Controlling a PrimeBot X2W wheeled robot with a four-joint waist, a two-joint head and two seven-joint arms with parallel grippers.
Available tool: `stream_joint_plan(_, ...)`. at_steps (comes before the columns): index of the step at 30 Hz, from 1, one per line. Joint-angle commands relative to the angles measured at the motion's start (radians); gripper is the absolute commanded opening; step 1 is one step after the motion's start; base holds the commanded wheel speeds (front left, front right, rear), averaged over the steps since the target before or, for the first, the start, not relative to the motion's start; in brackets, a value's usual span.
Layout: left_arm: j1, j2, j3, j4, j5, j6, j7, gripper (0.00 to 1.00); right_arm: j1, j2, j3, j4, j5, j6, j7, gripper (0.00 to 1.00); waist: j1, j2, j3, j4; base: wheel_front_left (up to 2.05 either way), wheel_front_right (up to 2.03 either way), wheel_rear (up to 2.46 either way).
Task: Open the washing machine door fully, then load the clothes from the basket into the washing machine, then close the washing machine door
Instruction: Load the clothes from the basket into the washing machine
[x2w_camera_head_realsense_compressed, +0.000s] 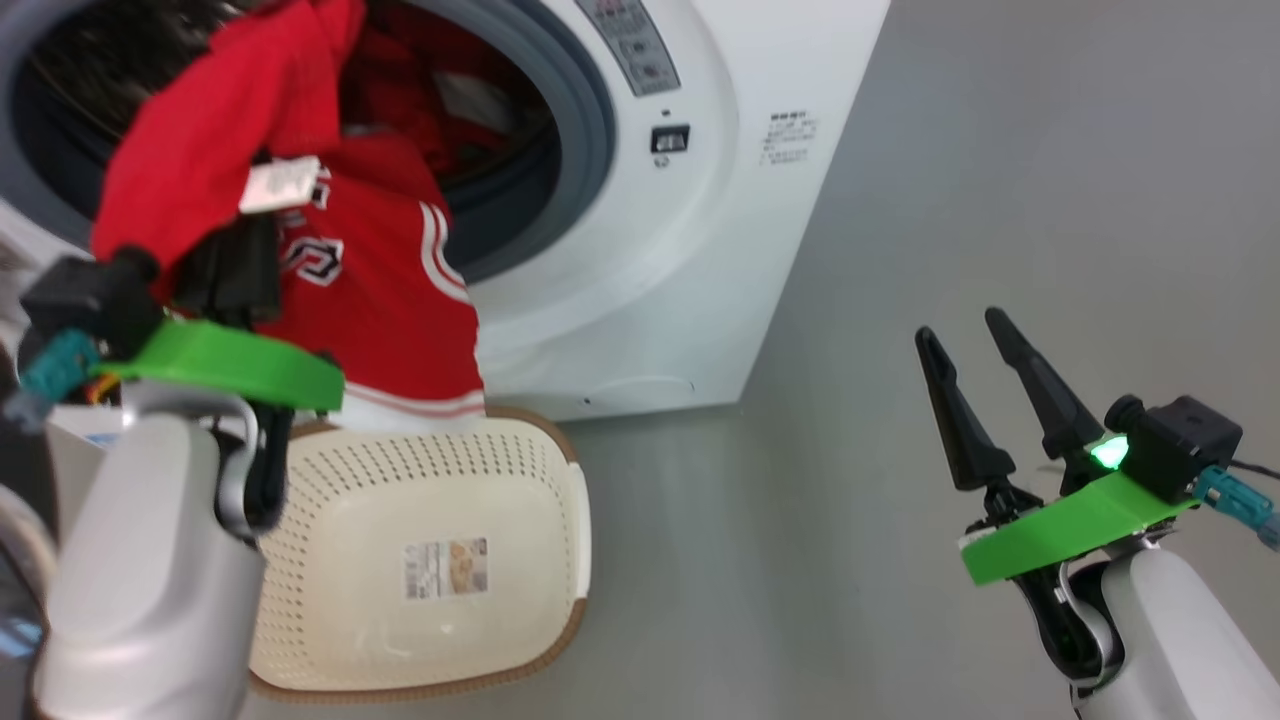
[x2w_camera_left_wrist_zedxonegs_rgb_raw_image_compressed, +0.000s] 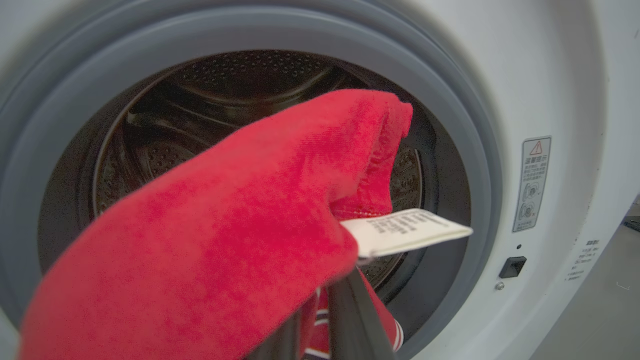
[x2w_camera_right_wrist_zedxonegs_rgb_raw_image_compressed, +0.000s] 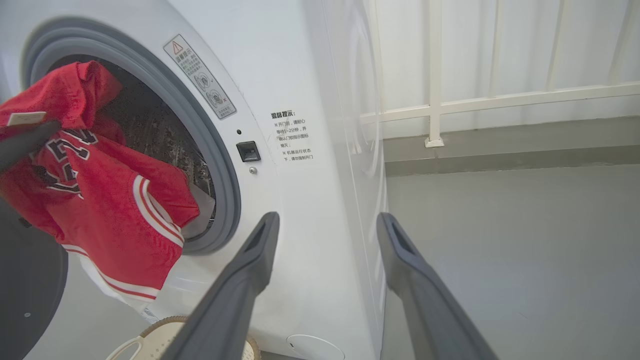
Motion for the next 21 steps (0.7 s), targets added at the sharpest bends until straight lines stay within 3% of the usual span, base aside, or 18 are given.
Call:
stream_joint_plan(1, -0.047, 0.034, 0.03, -0.01, 0.004, -0.012, -0.011, 0.0, -0.018, -0.001, 0.017, -0.028, -0.006, 0.002, -0.005, 1.0, 0.0, 0.0, 0.066, -0.038, 0.0, 0.0, 0.0)
stream_joint_plan(21, -0.499, 0.079, 0.023, 0.436, 0.068, -0.048, -0.021, 0.0, -0.107, 0.046, 0.01, -0.07, -0.001, 0.002, -0.005, 1.0, 0.0, 0.0, 0.34, -0.146, 0.0, 0.0, 0.0)
